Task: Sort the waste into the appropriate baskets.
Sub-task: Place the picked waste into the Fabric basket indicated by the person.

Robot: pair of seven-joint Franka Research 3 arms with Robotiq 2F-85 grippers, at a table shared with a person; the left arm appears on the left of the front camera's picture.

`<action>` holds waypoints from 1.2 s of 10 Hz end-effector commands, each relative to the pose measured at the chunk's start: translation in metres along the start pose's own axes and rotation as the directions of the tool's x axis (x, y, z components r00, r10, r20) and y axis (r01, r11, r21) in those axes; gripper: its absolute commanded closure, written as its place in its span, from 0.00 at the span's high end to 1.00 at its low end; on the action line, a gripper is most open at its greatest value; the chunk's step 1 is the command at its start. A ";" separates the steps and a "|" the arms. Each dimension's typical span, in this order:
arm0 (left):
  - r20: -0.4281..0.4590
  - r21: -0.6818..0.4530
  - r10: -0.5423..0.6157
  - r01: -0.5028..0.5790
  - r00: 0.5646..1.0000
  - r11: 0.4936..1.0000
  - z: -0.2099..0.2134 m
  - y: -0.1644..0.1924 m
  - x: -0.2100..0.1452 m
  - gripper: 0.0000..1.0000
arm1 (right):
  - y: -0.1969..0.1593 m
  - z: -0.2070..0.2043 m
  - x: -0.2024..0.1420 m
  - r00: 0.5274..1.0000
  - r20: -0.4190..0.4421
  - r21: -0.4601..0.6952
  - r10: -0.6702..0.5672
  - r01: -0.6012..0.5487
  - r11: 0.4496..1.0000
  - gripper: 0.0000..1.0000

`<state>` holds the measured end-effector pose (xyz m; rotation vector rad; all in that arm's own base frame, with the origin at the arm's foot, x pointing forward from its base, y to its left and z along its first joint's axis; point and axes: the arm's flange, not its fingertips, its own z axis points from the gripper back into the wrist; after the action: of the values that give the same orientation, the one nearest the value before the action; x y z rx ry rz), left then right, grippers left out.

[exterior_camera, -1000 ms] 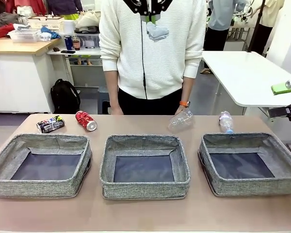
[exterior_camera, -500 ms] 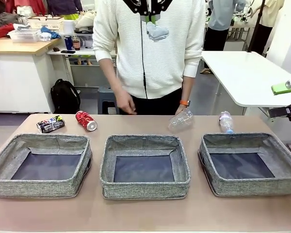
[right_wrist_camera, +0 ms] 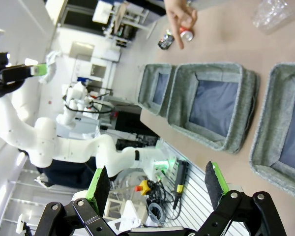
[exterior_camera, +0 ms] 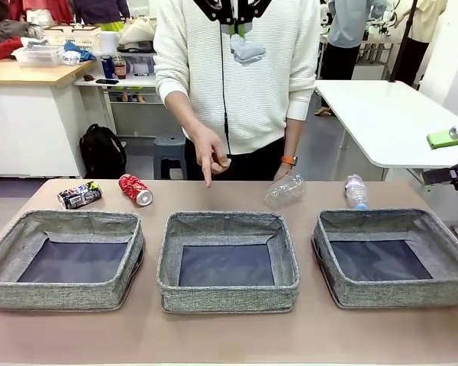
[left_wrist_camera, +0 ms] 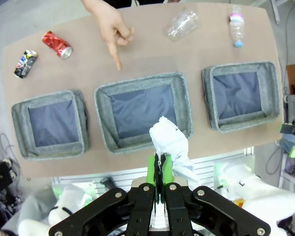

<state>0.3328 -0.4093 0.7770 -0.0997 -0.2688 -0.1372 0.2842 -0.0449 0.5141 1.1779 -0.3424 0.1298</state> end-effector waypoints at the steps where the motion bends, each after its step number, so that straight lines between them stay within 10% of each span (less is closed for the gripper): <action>1: -0.001 -0.017 -0.003 0.003 1.000 1.000 0.002 -0.001 0.000 0.04 | 0.001 0.000 0.003 1.000 0.011 0.022 0.030 -0.030 0.999 1.00; 8: 0.000 0.000 0.000 0.000 1.000 1.000 0.000 0.000 0.000 0.04 | 0.001 0.000 0.003 1.000 0.011 0.022 0.030 -0.030 0.999 1.00; 12: 0.079 -0.036 -0.036 0.039 0.996 0.999 -0.104 0.016 -0.030 0.04 | 0.001 0.000 0.003 1.000 0.011 0.022 0.030 -0.030 0.999 1.00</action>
<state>0.3497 -0.4305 0.7039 -0.1193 -0.3179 -0.1591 0.2842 -0.0450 0.5141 1.1779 -0.3423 0.1299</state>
